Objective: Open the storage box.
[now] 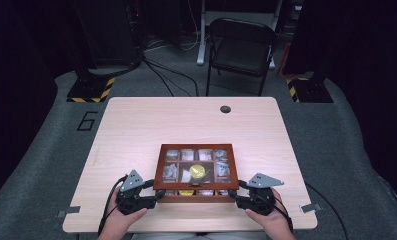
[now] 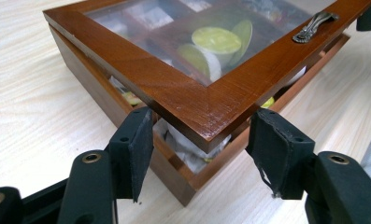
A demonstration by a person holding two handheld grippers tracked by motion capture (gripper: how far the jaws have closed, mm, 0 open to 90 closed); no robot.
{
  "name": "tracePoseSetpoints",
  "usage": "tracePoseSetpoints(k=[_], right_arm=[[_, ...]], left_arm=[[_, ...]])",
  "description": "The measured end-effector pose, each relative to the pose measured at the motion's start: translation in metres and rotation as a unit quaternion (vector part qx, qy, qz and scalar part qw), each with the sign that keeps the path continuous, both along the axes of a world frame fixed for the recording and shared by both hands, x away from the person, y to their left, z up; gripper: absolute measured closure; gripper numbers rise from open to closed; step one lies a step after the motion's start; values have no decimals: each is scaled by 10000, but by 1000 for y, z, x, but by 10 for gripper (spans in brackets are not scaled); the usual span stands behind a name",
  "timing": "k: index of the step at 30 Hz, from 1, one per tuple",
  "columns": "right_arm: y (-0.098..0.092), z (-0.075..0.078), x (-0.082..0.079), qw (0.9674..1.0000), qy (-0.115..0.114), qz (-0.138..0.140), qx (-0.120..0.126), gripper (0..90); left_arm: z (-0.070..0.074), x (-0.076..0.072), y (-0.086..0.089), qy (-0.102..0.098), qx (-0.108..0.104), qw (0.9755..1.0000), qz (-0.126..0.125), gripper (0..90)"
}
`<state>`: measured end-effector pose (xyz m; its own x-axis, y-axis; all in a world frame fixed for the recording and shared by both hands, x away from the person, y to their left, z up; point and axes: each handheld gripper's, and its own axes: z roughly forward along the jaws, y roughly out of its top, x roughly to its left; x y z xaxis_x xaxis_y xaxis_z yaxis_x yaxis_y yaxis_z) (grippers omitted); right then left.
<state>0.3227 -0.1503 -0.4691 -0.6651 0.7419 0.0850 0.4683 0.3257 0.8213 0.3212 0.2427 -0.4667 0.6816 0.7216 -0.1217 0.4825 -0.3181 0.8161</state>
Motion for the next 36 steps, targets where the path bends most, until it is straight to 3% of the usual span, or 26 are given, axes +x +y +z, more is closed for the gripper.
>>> tracePoseSetpoints(k=[4, 5, 13, 17, 27, 36], right_arm=[[0, 5, 2, 9999, -94, -78, 29, 449], [0, 7, 2, 9999, -133, -85, 27, 448], [2, 20, 4, 9991, -413, -129, -25, 446], [1, 27, 8, 9987, -458, -163, 125, 441], [1, 39, 22, 9980, -510, -217, 293, 436], [2, 50, 34, 9969, -604, -269, 433, 433]], left_arm=[[3, 1, 0, -57, -71, 9999, 76, 400], [6, 2, 0, -14, -188, 9998, 116, 400], [16, 6, 0, -118, -222, 9994, 250, 399], [24, 10, 1, -175, -385, 9986, 303, 395], [38, 20, -2, -528, -208, 9979, 327, 387], [49, 33, -3, -640, -323, 9967, 379, 387]])
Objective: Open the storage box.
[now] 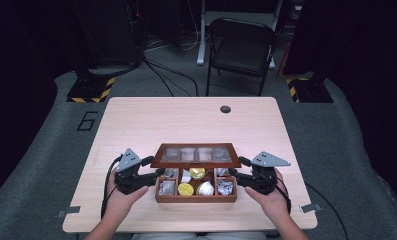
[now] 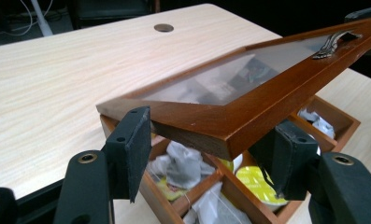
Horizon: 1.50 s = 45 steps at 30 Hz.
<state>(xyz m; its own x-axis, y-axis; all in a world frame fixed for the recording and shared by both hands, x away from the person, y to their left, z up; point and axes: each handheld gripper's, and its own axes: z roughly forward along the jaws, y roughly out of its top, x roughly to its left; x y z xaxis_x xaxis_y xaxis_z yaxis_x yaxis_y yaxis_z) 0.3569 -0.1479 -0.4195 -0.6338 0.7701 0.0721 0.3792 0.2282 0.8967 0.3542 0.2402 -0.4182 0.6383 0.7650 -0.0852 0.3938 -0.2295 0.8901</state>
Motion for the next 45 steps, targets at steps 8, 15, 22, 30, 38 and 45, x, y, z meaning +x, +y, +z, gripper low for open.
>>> tracePoseSetpoints(k=[8, 15, 22, 30, 38, 45], right_arm=[[1, 5, 10, 10000, -4, -52, 77, 430], [4, 8, 19, 9999, -46, -131, 74, 429], [5, 9, 30, 9997, -120, -210, 58, 446], [7, 11, 41, 9995, -166, -268, 59, 451], [8, 9, 48, 9993, -146, -329, 70, 447], [10, 8, 54, 9992, -173, -365, 72, 438]], left_arm=[[5, 9, -2, -50, -15, 10000, 31, 377], [7, 20, -5, -106, -45, 9998, 137, 373], [9, 30, -6, -153, -87, 9996, 205, 374], [10, 40, -8, -215, -98, 9993, 283, 374], [7, 48, -10, -224, -93, 9992, 328, 369], [5, 54, -11, -271, -124, 9990, 340, 358]])
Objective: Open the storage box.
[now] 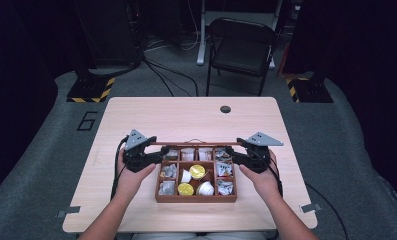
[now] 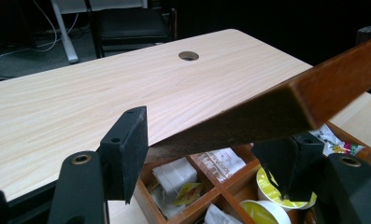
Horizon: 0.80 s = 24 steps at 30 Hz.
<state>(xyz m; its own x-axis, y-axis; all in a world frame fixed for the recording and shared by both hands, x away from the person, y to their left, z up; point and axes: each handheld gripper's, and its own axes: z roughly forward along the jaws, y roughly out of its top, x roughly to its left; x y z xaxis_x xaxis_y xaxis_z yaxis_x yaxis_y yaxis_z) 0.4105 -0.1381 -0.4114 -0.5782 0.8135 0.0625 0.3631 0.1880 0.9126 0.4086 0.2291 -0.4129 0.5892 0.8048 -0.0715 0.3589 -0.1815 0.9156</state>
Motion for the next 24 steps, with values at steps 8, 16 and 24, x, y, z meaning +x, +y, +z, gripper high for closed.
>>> tracePoseSetpoints(k=[8, 16, 24], right_arm=[[2, -4, 14, 9999, 26, -80, 75, 437], [3, -4, 26, 9998, 5, -109, 159, 434], [4, -9, 34, 9998, 59, -147, 144, 436]], left_arm=[[-2, 13, -3, -102, -85, 9999, 34, 356], [-3, 24, -5, -102, -172, 9998, 52, 356], [-6, 31, -6, -108, -185, 9998, 48, 351]])
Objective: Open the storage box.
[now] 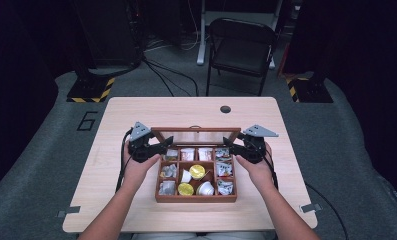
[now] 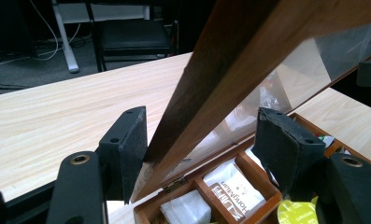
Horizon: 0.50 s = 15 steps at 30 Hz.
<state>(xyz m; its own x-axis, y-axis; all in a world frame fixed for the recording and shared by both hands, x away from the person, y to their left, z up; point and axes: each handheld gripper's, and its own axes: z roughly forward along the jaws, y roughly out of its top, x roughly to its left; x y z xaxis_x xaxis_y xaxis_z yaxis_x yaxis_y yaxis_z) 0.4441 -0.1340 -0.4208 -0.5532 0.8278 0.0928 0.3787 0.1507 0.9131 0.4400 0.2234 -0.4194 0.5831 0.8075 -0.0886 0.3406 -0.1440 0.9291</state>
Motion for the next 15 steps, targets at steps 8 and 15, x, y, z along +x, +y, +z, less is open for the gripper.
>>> tracePoseSetpoints(k=[8, 15], right_arm=[[2, -5, 6, 10000, 3, -64, -38, 435], [2, -8, 10, 9999, 13, -121, -72, 435]], left_arm=[[-6, 7, -1, 21, -62, 10000, 70, 351], [-9, 10, -2, 36, -123, 9998, 130, 351]])
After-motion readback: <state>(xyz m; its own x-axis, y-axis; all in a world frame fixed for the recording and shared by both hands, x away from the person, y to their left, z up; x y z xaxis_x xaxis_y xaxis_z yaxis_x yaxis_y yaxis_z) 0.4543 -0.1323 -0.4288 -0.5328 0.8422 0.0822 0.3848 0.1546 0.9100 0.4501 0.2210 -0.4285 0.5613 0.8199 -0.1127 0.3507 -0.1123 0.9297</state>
